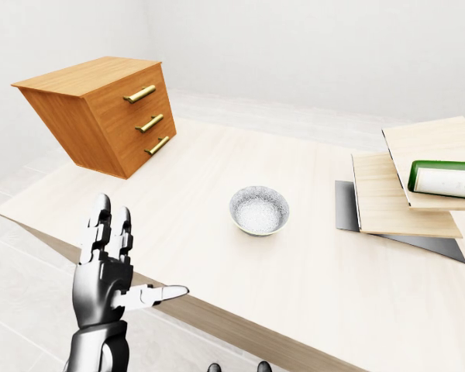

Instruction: Put the wine bottle on the wine rack.

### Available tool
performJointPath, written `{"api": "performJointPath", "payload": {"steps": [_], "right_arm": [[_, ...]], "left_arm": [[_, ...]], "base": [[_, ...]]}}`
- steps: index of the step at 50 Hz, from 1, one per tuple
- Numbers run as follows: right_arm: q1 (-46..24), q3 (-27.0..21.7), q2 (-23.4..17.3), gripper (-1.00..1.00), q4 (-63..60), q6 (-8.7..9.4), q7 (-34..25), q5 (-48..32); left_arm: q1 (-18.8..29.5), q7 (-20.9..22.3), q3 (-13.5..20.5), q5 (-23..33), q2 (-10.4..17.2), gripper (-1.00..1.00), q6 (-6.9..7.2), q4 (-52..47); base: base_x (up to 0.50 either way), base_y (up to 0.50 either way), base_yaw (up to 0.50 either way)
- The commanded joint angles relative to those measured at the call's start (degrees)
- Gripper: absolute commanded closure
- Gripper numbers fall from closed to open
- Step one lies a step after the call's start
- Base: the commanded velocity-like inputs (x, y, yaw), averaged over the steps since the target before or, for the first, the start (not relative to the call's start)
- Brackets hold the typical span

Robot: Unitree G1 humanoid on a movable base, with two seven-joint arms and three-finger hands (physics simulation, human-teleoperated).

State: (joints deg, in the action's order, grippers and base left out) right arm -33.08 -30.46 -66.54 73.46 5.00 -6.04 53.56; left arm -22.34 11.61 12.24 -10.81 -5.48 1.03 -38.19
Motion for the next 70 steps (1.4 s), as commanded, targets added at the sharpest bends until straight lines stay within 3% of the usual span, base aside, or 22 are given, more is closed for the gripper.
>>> {"api": "performJointPath", "payload": {"steps": [1, 6, 9, 37, 42, 50, 54, 63, 65, 70], "right_arm": [[2.0, -0.6, -1.4, -1.0, 0.1, 0.0, -0.1, 1.2], [2.6, -0.9, -2.2, -1.0, 0.1, 0.0, -0.4, 2.0], [3.0, -1.2, -2.6, -1.0, 0.1, 0.0, -0.6, 2.3], [13.2, -6.6, -11.2, -1.0, -4.6, 0.0, -6.2, 9.9], [16.1, -9.2, -13.4, -1.0, -7.6, 0.0, -6.3, 12.2], [20.4, -14.9, -15.1, -1.0, -14.6, 0.0, -4.2, 15.3], [23.6, -20.5, -15.4, -1.0, -20.2, 0.0, -1.9, 16.7], [27.9, -34.1, -10.0, -1.0, -39.0, 0.0, 5.8, 16.8], [27.7, -36.4, -8.7, -1.0, -43.6, 0.0, 7.8, 17.3], [26.5, -40.8, -7.0, -1.0, -51.1, 0.0, 12.1, 19.9]], "left_arm": [[-0.9, -0.7, -1.0, 0.4, -0.2, -1.0, 1.47, -2.4], [-1.5, -1.6, -1.7, 0.7, -0.2, -1.0, 3.77, -5.3], [-1.4, -1.6, -1.6, 0.5, -0.1, -1.0, 3.89, -5.4], [-0.1, -0.9, -0.8, 0.4, 0.2, -1.0, 2.31, -2.4], [0.1, -0.6, -0.7, 0.3, 0.3, -1.0, 1.29, -1.3], [-0.1, -0.3, -0.7, 0.2, 0.3, -1.0, 0.51, -0.8], [-0.7, -0.5, -1.1, 0.4, 0.2, -1.0, 1.38, -2.3], [-0.8, -0.8, -2.2, 1.2, 0.3, -1.0, 2.34, -3.5], [-1.1, -1.0, -2.6, 1.3, 0.3, -1.0, 3.2, -4.8], [-0.9, -0.8, -2.4, 1.2, 0.5, -1.0, 2.72, -4.2]], "base": [[0.0, 0.0, 0.0], [0.0, 0.0, 0.0], [0.0, 0.0, 0.0], [0.0, 0.0, 0.0], [0.0, 0.0, 0.0], [0.0, 0.0, 0.0], [0.0, 0.0, 0.0], [0.0, 0.0, 0.0], [0.0, 0.0, 0.0], [0.0, 0.0, 0.0]]}}
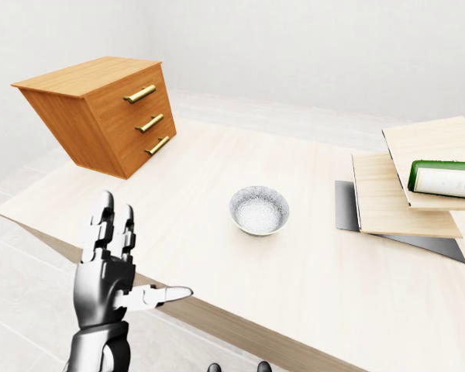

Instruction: Put the wine bottle on the wine rack.

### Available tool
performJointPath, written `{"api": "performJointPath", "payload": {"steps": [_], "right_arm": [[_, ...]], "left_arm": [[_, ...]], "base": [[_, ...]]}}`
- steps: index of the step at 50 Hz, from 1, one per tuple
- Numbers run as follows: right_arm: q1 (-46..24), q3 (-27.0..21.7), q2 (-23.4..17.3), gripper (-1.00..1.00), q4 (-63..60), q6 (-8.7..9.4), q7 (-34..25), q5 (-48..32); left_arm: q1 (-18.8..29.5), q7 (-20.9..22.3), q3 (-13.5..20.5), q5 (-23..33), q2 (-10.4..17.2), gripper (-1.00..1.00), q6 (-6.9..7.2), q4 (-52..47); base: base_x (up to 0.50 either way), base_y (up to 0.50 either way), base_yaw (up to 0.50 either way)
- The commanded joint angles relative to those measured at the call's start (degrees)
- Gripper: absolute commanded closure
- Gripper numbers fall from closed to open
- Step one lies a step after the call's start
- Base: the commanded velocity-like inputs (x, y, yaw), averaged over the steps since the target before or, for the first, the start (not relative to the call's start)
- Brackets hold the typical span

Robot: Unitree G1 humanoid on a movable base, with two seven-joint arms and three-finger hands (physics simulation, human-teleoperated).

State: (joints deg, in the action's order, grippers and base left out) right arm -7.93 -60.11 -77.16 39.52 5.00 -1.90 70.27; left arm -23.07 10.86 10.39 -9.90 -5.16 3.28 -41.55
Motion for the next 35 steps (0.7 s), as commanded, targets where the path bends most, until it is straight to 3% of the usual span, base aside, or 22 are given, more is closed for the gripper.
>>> {"api": "performJointPath", "payload": {"steps": [1, 5, 16, 30, 35], "right_arm": [[1.2, -11.6, 3.6, -1.0, -18.4, 0.0, 8.5, 3.8], [0.8, -13.2, 3.8, -1.0, -21.5, 0.0, 10.3, 5.7], [2.6, -20.7, 3.1, -1.0, -32.1, 0.0, 11.6, 8.9], [2.8, -29.5, 0.0, -1.0, -36.5, 0.0, 22.5, 24.9], [4.0, -29.9, -1.4, -1.0, -37.3, 0.0, 26.5, 30.5]], "left_arm": [[-0.1, -0.1, -0.7, 0.5, 0.2, -1.0, 0.53, -0.9], [-0.5, -0.6, -1.4, 0.8, 0.1, -1.0, 1.66, -2.6], [-0.5, -0.8, -2.4, 1.2, 0.5, -1.0, 1.72, -3.5], [-1.0, -0.8, -3.3, 1.5, 0.9, -1.0, 1.72, -4.5], [-1.3, -0.7, -3.5, 1.5, 0.8, -1.0, 1.41, -3.9]], "base": [[0.0, 0.0, 0.0], [0.0, 0.0, 0.0], [0.0, 0.0, 0.0], [0.0, 0.0, 0.0], [0.0, 0.0, 0.0]]}}
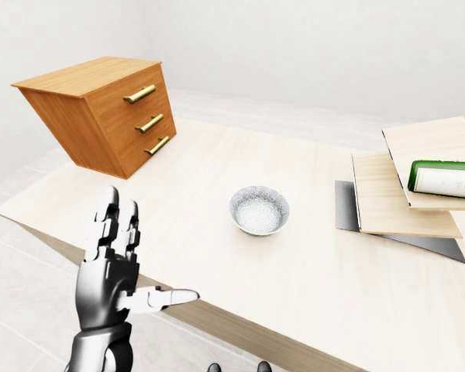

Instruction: Put the wine bottle on the wine rack.

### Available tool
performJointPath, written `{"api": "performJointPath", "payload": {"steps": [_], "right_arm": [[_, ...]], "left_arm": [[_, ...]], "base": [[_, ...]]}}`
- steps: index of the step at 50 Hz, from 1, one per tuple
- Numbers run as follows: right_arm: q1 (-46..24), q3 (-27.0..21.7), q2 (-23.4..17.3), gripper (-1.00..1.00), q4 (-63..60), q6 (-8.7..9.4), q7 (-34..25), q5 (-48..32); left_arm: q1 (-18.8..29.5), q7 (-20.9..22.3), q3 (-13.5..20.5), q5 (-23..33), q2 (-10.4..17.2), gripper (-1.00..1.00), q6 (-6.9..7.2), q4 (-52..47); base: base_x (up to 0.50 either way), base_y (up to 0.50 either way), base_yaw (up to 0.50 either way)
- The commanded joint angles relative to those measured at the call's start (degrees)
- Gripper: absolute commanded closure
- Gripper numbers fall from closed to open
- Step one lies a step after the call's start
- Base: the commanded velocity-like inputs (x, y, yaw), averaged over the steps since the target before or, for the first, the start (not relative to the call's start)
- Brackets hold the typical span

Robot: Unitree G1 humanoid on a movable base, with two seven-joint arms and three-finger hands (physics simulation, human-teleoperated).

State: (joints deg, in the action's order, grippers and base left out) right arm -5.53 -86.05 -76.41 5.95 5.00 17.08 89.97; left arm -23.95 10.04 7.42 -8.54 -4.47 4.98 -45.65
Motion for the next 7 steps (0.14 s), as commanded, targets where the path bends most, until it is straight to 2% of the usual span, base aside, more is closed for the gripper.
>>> {"api": "performJointPath", "payload": {"steps": [1, 5, 7], "right_arm": [[1.8, -4.0, -2.2, -1.0, -4.0, 0.0, 8.1, 11.9], [3.0, -4.0, -1.8, -1.0, -6.0, 0.0, 10.4, 15.7], [3.7, -4.0, -1.6, -1.0, -6.5, 0.0, 11.7, 17.6]], "left_arm": [[-0.6, 0.1, -0.6, 0.2, 0.1, -1.0, -0.4, 0.2], [-0.5, 0.4, -0.4, 0.0, 0.1, -1.0, -1.59, 1.8], [-0.8, 0.4, -0.7, 0.1, 0.1, -1.0, -1.58, 1.5]], "base": [[0.0, 0.0, 0.0], [0.0, 0.0, 0.0], [0.0, 0.0, 0.0]]}}
